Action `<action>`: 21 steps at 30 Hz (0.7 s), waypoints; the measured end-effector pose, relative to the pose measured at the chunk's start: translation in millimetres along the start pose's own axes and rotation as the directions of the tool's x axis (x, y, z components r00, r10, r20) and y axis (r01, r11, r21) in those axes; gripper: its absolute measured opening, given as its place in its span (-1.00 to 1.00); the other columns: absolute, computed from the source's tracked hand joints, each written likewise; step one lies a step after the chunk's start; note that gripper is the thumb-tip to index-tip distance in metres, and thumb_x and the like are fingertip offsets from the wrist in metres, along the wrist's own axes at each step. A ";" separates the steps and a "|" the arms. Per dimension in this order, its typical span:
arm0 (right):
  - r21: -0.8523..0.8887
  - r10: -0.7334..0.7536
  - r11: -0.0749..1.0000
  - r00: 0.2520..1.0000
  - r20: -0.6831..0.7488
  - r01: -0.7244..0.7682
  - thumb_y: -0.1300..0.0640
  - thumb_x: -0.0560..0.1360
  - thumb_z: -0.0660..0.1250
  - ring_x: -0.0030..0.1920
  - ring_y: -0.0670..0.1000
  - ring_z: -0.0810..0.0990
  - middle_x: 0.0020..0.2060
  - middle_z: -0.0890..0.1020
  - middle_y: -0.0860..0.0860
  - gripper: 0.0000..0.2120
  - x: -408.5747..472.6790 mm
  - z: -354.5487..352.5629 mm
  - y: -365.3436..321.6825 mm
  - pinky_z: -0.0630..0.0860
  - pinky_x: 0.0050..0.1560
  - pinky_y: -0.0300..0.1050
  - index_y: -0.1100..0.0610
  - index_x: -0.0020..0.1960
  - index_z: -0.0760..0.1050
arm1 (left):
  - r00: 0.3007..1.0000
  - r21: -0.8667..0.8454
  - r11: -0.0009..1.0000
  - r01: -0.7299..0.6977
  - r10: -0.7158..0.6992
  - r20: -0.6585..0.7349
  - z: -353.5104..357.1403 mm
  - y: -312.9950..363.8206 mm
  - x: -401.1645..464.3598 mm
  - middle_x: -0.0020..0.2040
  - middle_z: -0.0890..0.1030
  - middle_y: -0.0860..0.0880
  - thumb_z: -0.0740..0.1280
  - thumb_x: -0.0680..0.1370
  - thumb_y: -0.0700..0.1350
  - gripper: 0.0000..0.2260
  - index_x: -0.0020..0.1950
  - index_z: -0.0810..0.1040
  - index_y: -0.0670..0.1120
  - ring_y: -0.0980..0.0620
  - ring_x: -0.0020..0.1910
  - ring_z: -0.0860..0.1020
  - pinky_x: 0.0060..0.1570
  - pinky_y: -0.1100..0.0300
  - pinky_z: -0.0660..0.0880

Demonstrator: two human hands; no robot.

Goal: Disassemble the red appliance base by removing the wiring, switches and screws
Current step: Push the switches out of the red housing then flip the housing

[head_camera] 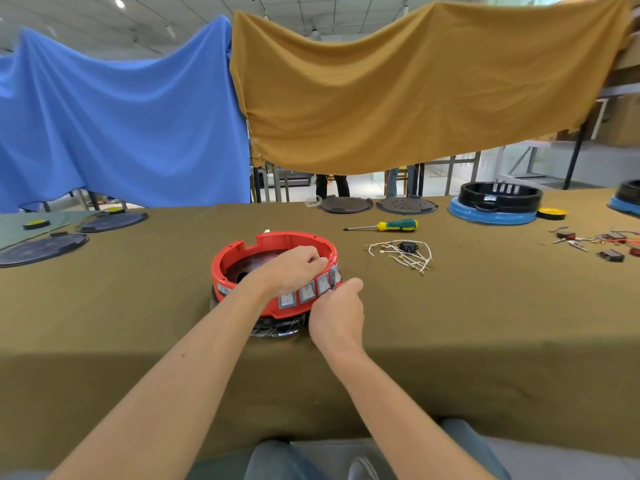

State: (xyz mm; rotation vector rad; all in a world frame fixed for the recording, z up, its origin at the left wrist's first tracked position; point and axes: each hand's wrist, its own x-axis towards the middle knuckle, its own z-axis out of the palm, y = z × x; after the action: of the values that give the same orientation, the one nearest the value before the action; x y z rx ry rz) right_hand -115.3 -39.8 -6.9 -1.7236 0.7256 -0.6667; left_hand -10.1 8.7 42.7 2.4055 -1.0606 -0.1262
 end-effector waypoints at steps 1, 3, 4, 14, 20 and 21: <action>-0.039 0.003 0.999 1.000 0.002 -0.003 0.17 0.64 0.14 -0.08 0.05 0.54 -0.06 0.50 0.04 -0.91 2.7 -1.3 -1.6 0.43 -0.36 -0.25 0.11 0.07 0.22 | 1.000 -0.003 1.000 -0.002 0.002 -0.003 -0.2 -0.4 -0.2 -0.27 0.47 -0.01 0.13 0.67 0.05 -0.73 -0.14 0.41 -0.07 0.06 -0.33 0.38 -0.29 0.15 0.33; -0.133 -0.006 0.991 1.000 0.020 0.009 0.17 0.63 0.17 0.06 0.13 0.57 0.03 0.55 0.10 -0.89 7.0 -4.7 -2.7 0.56 -0.13 -0.05 0.13 0.09 0.24 | 1.000 -0.005 1.000 -0.002 0.002 -0.006 -0.4 -0.4 0.1 -0.28 0.45 0.00 0.12 0.67 0.05 -0.73 -0.15 0.39 -0.07 0.06 -0.33 0.36 -0.31 0.17 0.31; -0.181 -0.021 0.983 0.999 0.035 0.027 0.17 0.63 0.17 0.09 0.15 0.57 0.07 0.56 0.12 -0.89 8.9 -6.9 -2.3 0.54 -0.10 0.00 0.13 0.10 0.25 | 1.000 -0.006 1.000 -0.002 0.002 -0.006 -0.5 -0.6 0.3 -0.28 0.44 0.00 0.12 0.67 0.04 -0.73 -0.16 0.38 -0.06 0.06 -0.34 0.35 -0.32 0.17 0.31; -0.425 -0.142 0.867 0.947 0.288 0.259 0.16 0.61 0.19 0.03 0.14 0.54 0.06 0.58 0.11 -0.89 50.2 -51.7 -5.7 0.40 -0.12 -0.07 0.17 0.09 0.43 | 1.000 0.002 1.000 0.005 -0.005 0.002 -0.4 1.2 -0.2 -0.29 0.46 0.02 0.13 0.67 0.05 -0.72 -0.13 0.42 -0.07 0.08 -0.36 0.37 -0.33 0.19 0.32; -0.292 -0.277 0.862 0.867 0.415 0.415 -0.09 0.60 0.27 -0.18 -0.24 0.47 -0.16 0.47 -0.26 -0.81 57.5 -54.5 14.4 0.32 -0.30 -0.28 -0.05 0.12 0.33 | 1.000 0.005 1.000 -0.013 0.013 -0.020 1.1 -1.3 -0.2 -0.31 0.45 0.05 0.14 0.67 0.05 -0.73 -0.16 0.41 -0.05 0.10 -0.37 0.36 -0.35 0.19 0.30; -0.288 -0.314 0.839 0.843 0.437 0.462 -0.11 0.61 0.25 -0.17 -0.25 0.47 -0.17 0.46 -0.27 -0.81 60.2 -54.7 14.6 0.32 -0.29 -0.30 -0.05 0.12 0.34 | 0.999 0.009 1.000 -0.018 0.018 -0.026 1.5 -1.5 -0.2 -0.32 0.44 0.05 0.14 0.67 0.04 -0.73 -0.16 0.41 -0.05 0.10 -0.38 0.35 -0.35 0.20 0.30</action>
State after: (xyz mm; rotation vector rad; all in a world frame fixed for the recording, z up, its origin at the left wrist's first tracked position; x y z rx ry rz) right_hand -118.6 -122.2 -3.2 -2.3232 0.2279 -0.4607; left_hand -9.7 9.1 40.6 2.3981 -1.0728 -0.0840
